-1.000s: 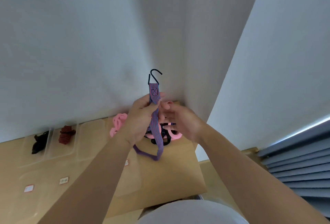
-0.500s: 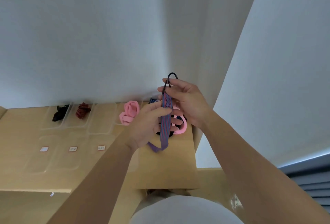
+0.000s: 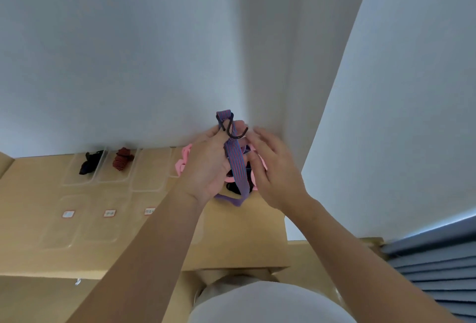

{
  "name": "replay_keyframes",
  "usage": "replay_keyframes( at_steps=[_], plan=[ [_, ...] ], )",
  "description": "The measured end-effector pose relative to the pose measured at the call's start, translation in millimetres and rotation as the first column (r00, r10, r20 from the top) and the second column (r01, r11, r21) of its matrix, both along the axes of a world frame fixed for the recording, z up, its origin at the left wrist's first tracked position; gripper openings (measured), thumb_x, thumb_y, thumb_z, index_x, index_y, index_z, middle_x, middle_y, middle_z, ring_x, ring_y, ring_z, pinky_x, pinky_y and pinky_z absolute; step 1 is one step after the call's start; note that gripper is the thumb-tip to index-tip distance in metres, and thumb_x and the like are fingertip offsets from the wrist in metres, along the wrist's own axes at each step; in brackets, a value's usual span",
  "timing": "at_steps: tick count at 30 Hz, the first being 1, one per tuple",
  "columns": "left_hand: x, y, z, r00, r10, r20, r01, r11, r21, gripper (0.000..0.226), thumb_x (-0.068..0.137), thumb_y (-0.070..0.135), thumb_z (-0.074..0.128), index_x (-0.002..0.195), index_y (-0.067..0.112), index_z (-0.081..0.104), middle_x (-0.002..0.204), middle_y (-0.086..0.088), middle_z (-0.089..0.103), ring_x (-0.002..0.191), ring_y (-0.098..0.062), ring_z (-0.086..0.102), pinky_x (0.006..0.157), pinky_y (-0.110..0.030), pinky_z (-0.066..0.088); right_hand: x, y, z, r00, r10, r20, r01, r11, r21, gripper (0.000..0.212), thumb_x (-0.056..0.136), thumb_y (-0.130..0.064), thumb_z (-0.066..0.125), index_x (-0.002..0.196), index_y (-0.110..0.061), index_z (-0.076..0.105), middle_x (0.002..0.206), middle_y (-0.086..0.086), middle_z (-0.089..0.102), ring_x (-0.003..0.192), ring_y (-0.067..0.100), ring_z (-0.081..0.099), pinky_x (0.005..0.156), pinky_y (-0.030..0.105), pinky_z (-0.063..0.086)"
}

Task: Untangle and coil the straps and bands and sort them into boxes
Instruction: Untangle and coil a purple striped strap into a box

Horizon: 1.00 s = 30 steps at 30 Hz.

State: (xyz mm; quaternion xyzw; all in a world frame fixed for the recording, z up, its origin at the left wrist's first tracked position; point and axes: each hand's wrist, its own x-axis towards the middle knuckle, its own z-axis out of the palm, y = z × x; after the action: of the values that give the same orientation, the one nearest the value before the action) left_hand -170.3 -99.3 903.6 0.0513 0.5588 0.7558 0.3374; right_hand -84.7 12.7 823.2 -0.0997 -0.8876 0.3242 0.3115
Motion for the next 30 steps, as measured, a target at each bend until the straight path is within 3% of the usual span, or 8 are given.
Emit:
replay_keyframes(
  at_steps=[2,6,11,14,17,20,27,30],
  plan=[
    [-4.7,-0.4,0.5,0.999,-0.001,-0.044,0.000,1.000,-0.020,0.015,0.102,0.010,0.055,0.107,0.004,0.068,0.097,-0.009,0.066,0.093,-0.025,0.070,0.096,-0.053,0.056,5.7,-2.6,3.2,0.992,-0.124,0.032,0.128,0.940,-0.316,0.036,0.102,-0.022,0.040,0.118,-0.016,0.072,0.129,0.000,0.064,0.119,0.011,0.057,0.099,0.029,0.046],
    [-12.4,-6.6,3.1,0.981,-0.091,-0.173,0.075,0.993,-0.095,0.026,0.106,0.022,0.053,0.119,0.005,0.066,0.068,0.007,0.063,0.054,-0.013,0.059,0.058,-0.027,0.051,1.8,-6.6,39.7,0.995,-0.095,0.014,0.063,0.541,-0.839,0.038,0.107,-0.028,0.046,0.100,-0.003,0.074,0.098,0.011,0.076,0.089,0.020,0.071,0.083,0.034,0.055],
    [-24.2,-29.2,14.1,0.947,-0.171,-0.271,0.140,0.982,-0.129,0.020,0.092,0.022,0.073,0.099,0.003,0.074,0.085,-0.015,0.071,0.077,-0.030,0.067,0.080,-0.062,0.059,-17.2,-35.5,65.4,0.994,0.092,-0.056,-0.095,0.511,-0.854,0.029,0.098,-0.027,0.063,0.103,0.001,0.069,0.098,0.023,0.073,0.084,0.038,0.068,0.083,0.054,0.055],
    [-36.9,-53.0,22.5,0.968,-0.125,-0.219,0.092,0.984,-0.153,0.020,0.095,0.011,0.068,0.108,-0.004,0.072,0.058,-0.002,0.066,0.043,-0.011,0.058,0.040,-0.022,0.049,-33.4,-58.1,66.1,0.997,0.076,-0.035,-0.067,0.475,-0.877,0.024,0.091,-0.022,0.072,0.106,-0.003,0.068,0.101,0.025,0.071,0.081,0.038,0.067,0.081,0.070,0.050],
    [-55.8,-75.3,19.6,0.974,-0.089,-0.206,0.062,0.989,-0.134,0.019,0.091,0.012,0.074,0.104,-0.002,0.077,0.087,-0.025,0.074,0.071,-0.029,0.068,0.069,-0.049,0.063,-47.6,-80.8,70.0,0.998,0.053,-0.019,-0.042,0.469,-0.882,0.021,0.093,-0.012,0.071,0.109,0.001,0.067,0.096,0.023,0.074,0.077,0.031,0.071,0.084,0.060,0.054],
    [-67.6,-93.0,20.2,0.975,-0.126,-0.183,0.108,0.989,-0.105,0.018,0.087,0.025,0.076,0.094,0.009,0.081,0.103,-0.043,0.065,0.092,-0.037,0.049,0.095,-0.078,0.037,-59.7,-96.9,69.0,1.000,0.015,-0.027,-0.031,0.478,-0.878,0.021,0.091,-0.008,0.070,0.110,0.000,0.067,0.087,0.015,0.075,0.068,0.027,0.069,0.070,0.047,0.058],
    [-80.3,-123.6,18.0,0.963,-0.213,-0.162,0.198,0.975,-0.102,0.026,0.095,0.008,0.059,0.083,0.014,0.081,0.089,-0.013,0.074,0.087,-0.031,0.067,0.080,-0.049,0.050,-79.1,-131.4,62.6,0.992,-0.128,-0.007,0.058,0.494,-0.867,0.025,0.088,-0.012,0.076,0.112,-0.008,0.069,0.080,0.005,0.074,0.066,0.015,0.067,0.058,0.029,0.053],
    [-89.7,-132.5,12.8,0.965,-0.227,-0.133,0.209,0.969,-0.133,0.026,0.094,0.031,0.069,0.084,0.008,0.078,0.092,-0.018,0.065,0.088,-0.036,0.062,0.078,-0.057,0.054,-81.1,-142.9,58.4,0.989,-0.148,0.000,0.082,0.546,-0.834,0.026,0.086,-0.013,0.079,0.108,-0.007,0.068,0.078,0.006,0.071,0.064,0.017,0.065,0.057,0.028,0.052]
  ],
)
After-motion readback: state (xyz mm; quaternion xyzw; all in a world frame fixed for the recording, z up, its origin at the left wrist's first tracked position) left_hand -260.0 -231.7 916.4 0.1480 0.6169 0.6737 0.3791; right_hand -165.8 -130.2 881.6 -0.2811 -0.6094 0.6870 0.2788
